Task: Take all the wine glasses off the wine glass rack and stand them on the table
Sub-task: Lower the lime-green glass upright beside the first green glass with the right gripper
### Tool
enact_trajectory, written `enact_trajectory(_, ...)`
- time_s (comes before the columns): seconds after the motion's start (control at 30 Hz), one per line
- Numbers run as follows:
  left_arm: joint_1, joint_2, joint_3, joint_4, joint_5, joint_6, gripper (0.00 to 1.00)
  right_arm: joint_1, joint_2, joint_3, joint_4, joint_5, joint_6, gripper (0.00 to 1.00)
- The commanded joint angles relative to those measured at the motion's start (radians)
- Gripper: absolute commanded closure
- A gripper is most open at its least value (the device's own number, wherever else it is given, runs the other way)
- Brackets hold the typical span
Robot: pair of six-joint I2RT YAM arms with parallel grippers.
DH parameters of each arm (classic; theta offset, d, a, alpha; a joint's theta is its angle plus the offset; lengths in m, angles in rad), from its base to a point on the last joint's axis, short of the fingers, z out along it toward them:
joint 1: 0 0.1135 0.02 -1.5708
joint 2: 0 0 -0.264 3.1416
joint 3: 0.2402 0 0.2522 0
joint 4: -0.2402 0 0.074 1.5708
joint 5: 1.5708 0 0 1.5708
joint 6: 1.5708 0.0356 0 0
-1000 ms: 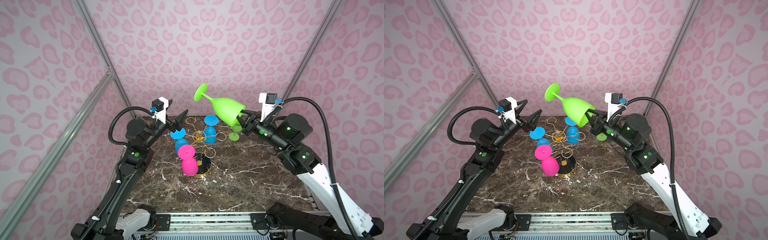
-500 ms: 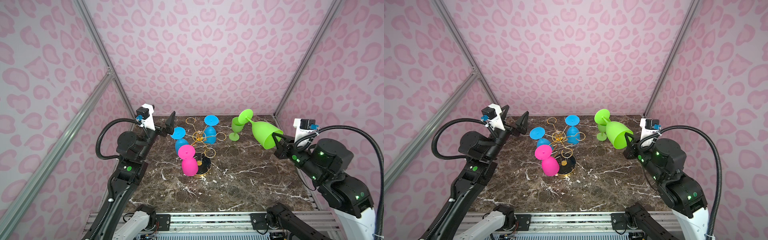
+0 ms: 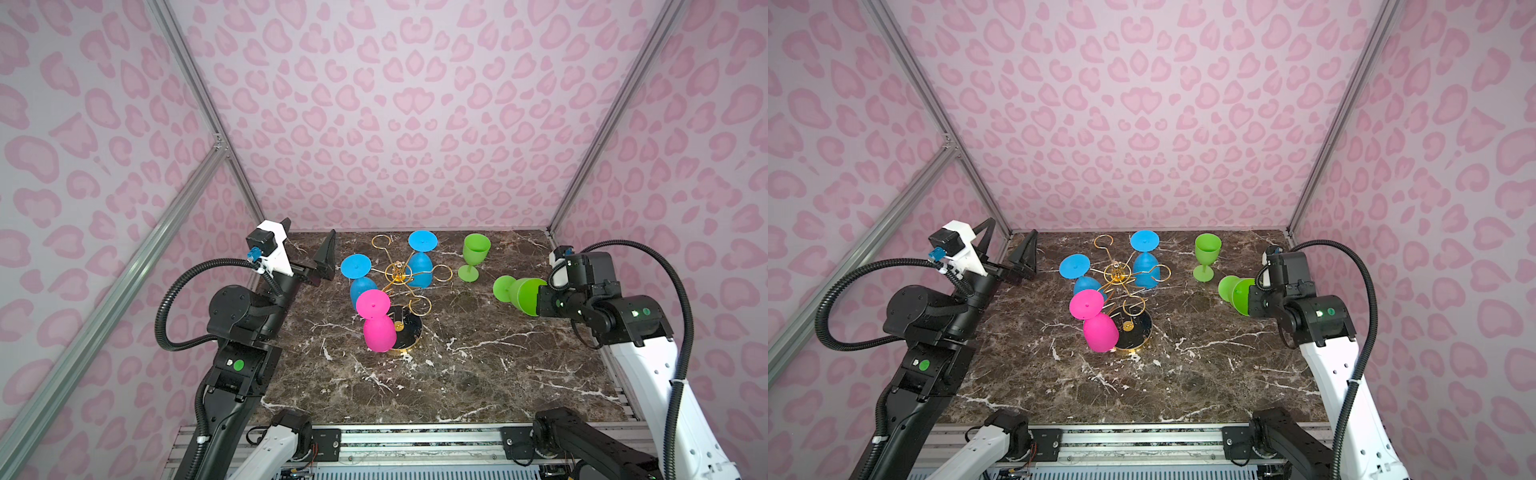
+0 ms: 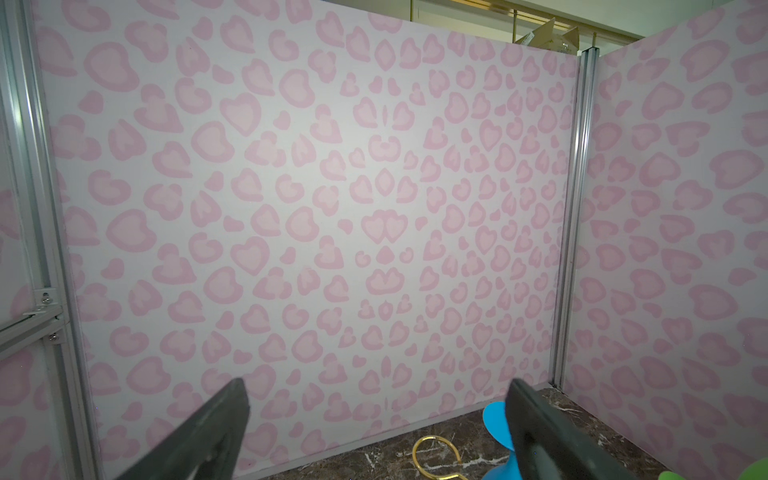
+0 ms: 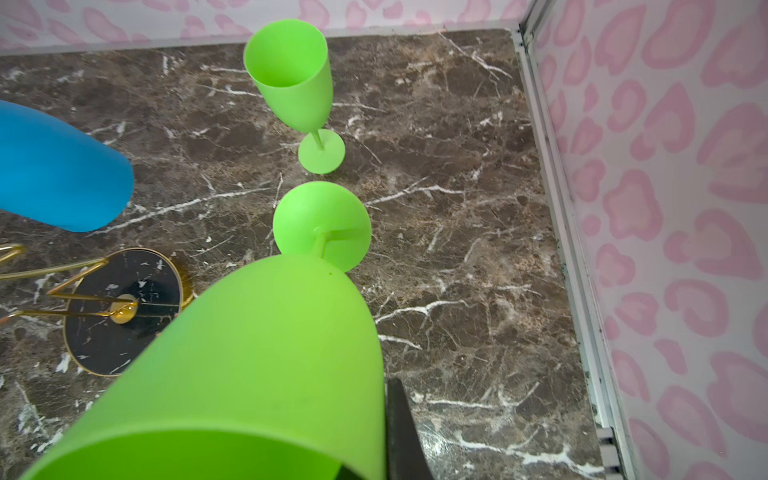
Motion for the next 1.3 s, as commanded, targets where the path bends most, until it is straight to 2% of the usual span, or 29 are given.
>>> enact_trajectory(0.0,0.000,-0.015,0.000,-0.003,-0.015,0.028,0.03,-0.028,0.066,0.023,0.001,-0.009,-0.045,1.00)
enact_trajectory(0.17,0.003,-0.034,-0.005,-0.015,-0.024,0.037,0.03,-0.049,0.242,0.093,0.030,-0.004,-0.063,1.00)
enact_trajectory(0.4,0.003,-0.063,-0.021,-0.038,-0.071,0.032,0.03,-0.064,0.470,0.234,0.030,0.088,-0.093,1.00)
enact_trajectory(0.57,0.003,-0.077,-0.032,-0.039,-0.086,0.027,0.03,-0.112,0.617,0.337,0.020,0.039,-0.104,1.00)
enact_trajectory(0.9,0.005,-0.107,-0.031,-0.051,-0.106,0.009,0.03,-0.142,0.926,0.663,-0.101,0.012,-0.114,1.00)
enact_trajectory(1.27,0.004,-0.109,-0.031,-0.056,-0.104,-0.022,0.03,-0.145,1.137,0.911,-0.172,0.017,-0.071,1.00)
